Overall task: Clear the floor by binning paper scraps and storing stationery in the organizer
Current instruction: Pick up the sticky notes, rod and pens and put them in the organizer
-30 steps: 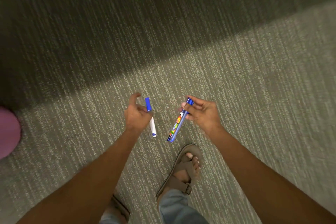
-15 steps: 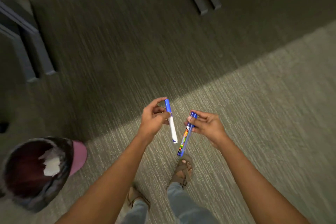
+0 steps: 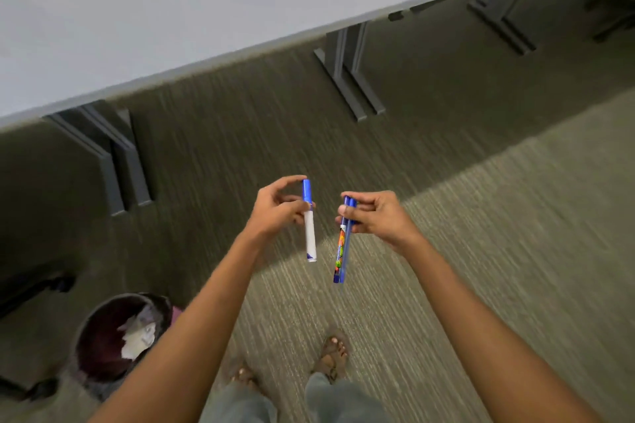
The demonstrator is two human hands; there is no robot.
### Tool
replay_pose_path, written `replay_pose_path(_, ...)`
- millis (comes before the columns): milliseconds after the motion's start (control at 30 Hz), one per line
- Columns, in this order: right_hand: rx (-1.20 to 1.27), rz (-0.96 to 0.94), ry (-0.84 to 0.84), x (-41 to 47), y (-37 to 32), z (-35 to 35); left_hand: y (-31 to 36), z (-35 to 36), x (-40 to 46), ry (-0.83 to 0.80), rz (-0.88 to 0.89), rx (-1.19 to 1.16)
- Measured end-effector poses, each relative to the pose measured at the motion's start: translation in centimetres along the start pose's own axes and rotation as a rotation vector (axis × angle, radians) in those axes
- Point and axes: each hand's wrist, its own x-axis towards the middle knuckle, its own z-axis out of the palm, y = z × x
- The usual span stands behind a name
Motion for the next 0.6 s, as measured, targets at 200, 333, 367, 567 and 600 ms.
replay_pose_path(200, 0.001, -0.025, -0.002, 0.0, -3.9, -2.5, 3.3, 1.5, -0.9, -0.081, 0.002, -0.066)
replay_pose_path(333, 0.019, -0.045, 0.022, 1.5, -6.3, -4.3, 4.9, 2.2, 1.0, -0.094, 0.003, -0.084)
replay_pose_path(367, 0.026, -0.044, 0.022, 2.1, -6.7, -4.8, 5.3, 2.2, 1.9, -0.093, 0.001, -0.091)
replay_pose_path(567, 0.01, -0.049, 0.045, 8.3, -9.5, -8.3, 7.9, 0.9, 10.3, -0.088, 0.004, -0.088)
replay_pose_path(600, 0.012, -0.044, 0.056, 9.6, -10.0, -8.8, 8.4, 0.7, 11.9, -0.078, -0.009, -0.092)
